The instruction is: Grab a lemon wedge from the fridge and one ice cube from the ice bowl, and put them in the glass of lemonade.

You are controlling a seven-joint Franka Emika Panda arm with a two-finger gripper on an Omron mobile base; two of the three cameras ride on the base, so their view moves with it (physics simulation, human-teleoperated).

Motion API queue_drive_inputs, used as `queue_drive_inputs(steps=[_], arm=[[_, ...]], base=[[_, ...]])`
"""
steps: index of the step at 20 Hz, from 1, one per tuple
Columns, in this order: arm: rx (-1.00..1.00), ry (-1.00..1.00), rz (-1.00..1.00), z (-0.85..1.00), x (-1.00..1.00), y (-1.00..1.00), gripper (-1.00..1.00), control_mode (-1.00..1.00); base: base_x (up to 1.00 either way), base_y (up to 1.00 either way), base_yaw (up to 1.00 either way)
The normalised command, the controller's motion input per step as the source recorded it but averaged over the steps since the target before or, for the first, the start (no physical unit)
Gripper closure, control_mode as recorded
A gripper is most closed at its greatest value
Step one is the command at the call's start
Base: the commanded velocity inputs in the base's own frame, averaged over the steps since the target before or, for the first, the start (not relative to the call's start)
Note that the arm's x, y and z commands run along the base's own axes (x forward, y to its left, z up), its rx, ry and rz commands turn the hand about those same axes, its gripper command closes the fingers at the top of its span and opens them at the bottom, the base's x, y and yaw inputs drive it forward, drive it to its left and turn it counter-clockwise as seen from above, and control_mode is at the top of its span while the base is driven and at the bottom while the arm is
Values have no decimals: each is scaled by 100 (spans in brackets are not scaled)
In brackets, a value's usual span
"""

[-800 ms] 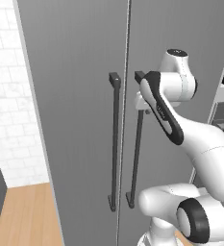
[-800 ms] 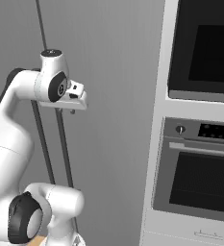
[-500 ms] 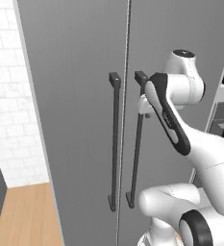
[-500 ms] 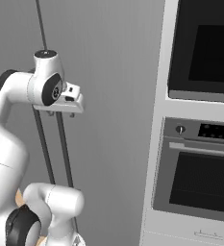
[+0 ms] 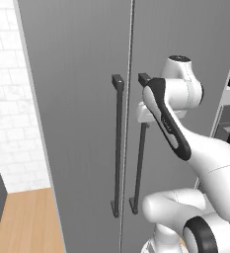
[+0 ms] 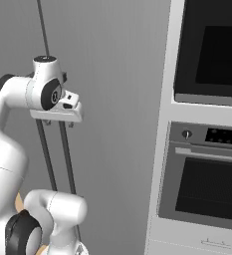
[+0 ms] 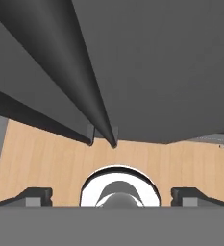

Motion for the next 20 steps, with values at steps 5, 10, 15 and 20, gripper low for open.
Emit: queue_drive_inputs(steps=[5, 10, 15, 20], arm=[[1, 3, 0, -3, -2, -1, -100, -100], [2, 0, 0, -5, -51, -16, -100, -100], [1, 1, 0, -13, -65, -11, -100, -100], [0, 2, 0, -13, -35, 7, -100, -100]], base=[[0, 0, 0], [0, 0, 0], [0, 0, 0], [0, 0, 0]])
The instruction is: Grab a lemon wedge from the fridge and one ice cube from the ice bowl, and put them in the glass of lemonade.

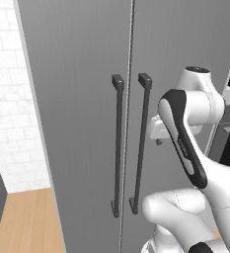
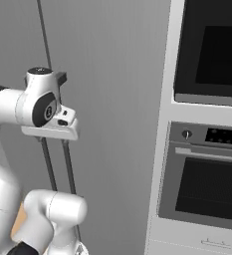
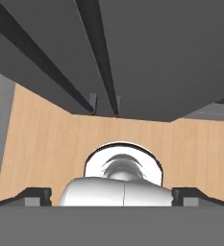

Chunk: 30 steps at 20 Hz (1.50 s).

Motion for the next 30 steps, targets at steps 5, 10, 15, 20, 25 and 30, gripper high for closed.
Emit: queue_drive_inputs(steps=[5, 10, 15, 20, 25, 30], arm=[[0, 0, -3, -34, -4, 26, -100, -100], [0, 0, -1, -3, 0, 4, -100, 100], [0, 0, 0, 0, 0, 0, -100, 100], [0, 0, 0, 0, 0, 0, -100, 100], [0, 0, 0, 0, 0, 0, -100, 100], [0, 0, 0, 0, 0, 0, -100, 100]], base=[[0, 0, 0], [-4, 0, 0], [-38, 7, -2], [-45, 16, -13], [-49, 27, -10], [-22, 16, 0]])
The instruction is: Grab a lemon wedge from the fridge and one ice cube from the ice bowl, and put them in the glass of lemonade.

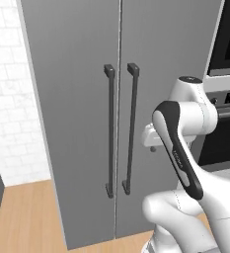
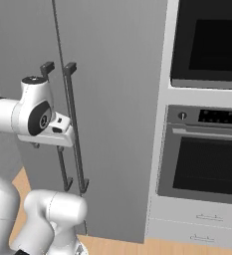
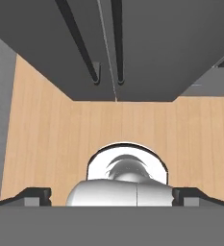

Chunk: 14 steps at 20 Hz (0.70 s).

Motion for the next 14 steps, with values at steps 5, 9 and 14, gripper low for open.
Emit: queue_drive_inputs(steps=[5, 9, 14], arm=[[0, 0, 0, 0, 0, 0, -100, 100], [0, 0, 0, 0, 0, 0, -100, 100], [0, 0, 0, 0, 0, 0, -100, 100]], base=[[-20, 0, 0], [-41, -1, 0], [-62, -1, 1]])
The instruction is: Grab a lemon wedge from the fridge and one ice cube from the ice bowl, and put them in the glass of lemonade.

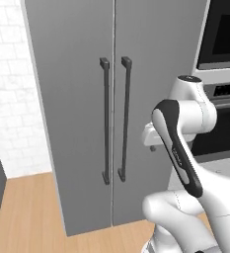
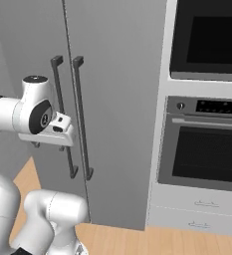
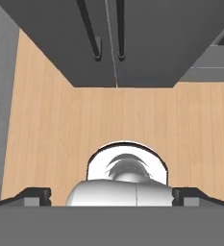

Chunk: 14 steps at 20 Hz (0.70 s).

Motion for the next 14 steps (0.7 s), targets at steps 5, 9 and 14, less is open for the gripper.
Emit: queue_drive_inputs(steps=[5, 9, 14], arm=[[0, 0, 0, 0, 0, 0, -100, 100], [0, 0, 0, 0, 0, 0, -100, 100], [0, 0, 0, 0, 0, 0, -100, 100]], base=[[-40, 2, 1], [1, 14, 1], [0, 0, 0]])
